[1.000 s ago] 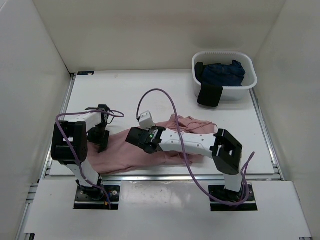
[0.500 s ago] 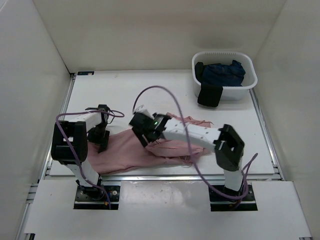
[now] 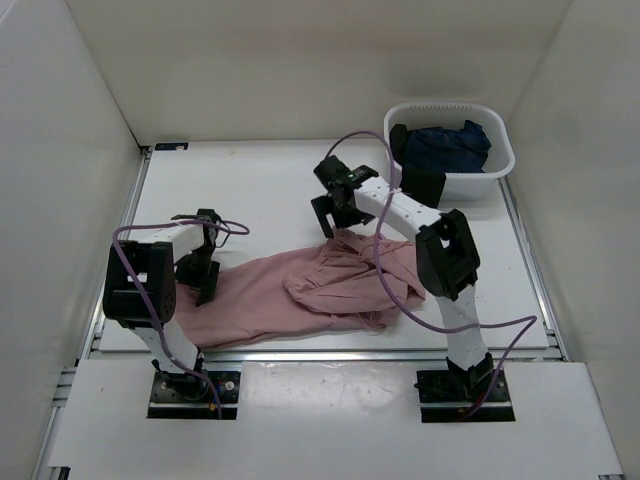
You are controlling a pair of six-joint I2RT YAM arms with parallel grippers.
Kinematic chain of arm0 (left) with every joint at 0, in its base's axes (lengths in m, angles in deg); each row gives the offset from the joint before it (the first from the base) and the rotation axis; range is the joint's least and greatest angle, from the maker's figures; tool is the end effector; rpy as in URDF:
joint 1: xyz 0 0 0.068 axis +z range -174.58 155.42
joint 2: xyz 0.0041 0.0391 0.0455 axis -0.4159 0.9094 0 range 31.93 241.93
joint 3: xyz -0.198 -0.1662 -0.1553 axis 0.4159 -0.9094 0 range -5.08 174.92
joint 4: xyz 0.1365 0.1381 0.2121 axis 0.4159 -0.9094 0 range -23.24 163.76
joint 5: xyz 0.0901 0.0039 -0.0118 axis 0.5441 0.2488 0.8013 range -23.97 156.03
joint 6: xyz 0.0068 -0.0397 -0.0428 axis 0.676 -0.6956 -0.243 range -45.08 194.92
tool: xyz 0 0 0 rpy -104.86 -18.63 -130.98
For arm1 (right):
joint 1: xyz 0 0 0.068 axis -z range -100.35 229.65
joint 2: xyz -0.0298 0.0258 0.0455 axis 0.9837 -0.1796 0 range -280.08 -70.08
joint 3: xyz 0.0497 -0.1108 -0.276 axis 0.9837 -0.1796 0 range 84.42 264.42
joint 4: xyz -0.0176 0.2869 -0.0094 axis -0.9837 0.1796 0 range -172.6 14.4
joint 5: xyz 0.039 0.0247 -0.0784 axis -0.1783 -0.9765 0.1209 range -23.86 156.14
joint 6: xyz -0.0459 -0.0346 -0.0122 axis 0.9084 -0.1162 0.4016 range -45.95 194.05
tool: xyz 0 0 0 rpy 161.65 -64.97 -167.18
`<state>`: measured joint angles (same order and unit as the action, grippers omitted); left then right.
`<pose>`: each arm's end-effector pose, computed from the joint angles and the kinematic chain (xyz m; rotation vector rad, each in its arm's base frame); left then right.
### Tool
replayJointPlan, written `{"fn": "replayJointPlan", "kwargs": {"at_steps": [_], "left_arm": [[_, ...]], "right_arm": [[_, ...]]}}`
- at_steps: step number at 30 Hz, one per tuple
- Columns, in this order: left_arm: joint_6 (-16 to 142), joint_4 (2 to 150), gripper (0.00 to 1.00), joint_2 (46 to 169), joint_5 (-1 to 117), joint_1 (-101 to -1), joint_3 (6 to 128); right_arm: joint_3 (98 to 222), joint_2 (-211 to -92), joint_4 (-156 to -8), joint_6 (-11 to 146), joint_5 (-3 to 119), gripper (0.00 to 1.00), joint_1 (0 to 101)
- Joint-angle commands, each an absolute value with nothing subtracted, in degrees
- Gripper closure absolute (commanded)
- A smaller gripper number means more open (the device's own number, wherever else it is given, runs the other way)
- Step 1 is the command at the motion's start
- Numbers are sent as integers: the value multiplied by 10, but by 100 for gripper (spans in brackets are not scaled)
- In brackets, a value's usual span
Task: Fold and stack the trousers
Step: Fold the trousers
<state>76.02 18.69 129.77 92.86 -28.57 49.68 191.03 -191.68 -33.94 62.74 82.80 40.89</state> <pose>0.2850 -0.0007 0.1511 -0.1799 -2.9261 -0.7041 0.4005 0.3060 0.2481 -0.5312 2.5510 -0.0877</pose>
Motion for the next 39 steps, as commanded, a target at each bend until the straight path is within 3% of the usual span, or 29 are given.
{"fn": "replayJointPlan", "kwargs": {"at_steps": [1, 4, 6, 8, 9, 11, 16, 22, 24, 28, 39], "left_arm": [[749, 230, 8, 1309, 918, -289, 487], [749, 230, 8, 1314, 918, -289, 487], [749, 230, 8, 1314, 918, -289, 487], [749, 230, 8, 1314, 923, -289, 487], [749, 230, 8, 1314, 923, -289, 487], [749, 230, 8, 1314, 923, -289, 487], [749, 230, 8, 1314, 923, -289, 487], [749, 230, 8, 1314, 923, -289, 487], [749, 230, 8, 1314, 923, -289, 487], [749, 230, 8, 1309, 928, -289, 487], [749, 230, 8, 1309, 939, -289, 487]], "right_arm": [[1909, -1923, -313, 650, 789, 1, 406], [1898, -1931, -313, 645, 767, 1, 412], [1891, -1937, -318, 639, 767, 18, 412], [1885, -1937, -318, 628, 778, 41, 412], [1885, -1932, -318, 628, 787, 71, 412], [1866, -1900, -323, 596, 812, 100, 412], [1831, -1748, -337, 545, 907, 100, 369], [1703, -1614, -361, 413, 1089, 100, 204], [1661, -1600, -392, 357, 1097, 100, 154], [1621, -1631, -410, 321, 1116, 100, 83], [1707, -1757, -467, 334, 1081, 100, 59]]}}
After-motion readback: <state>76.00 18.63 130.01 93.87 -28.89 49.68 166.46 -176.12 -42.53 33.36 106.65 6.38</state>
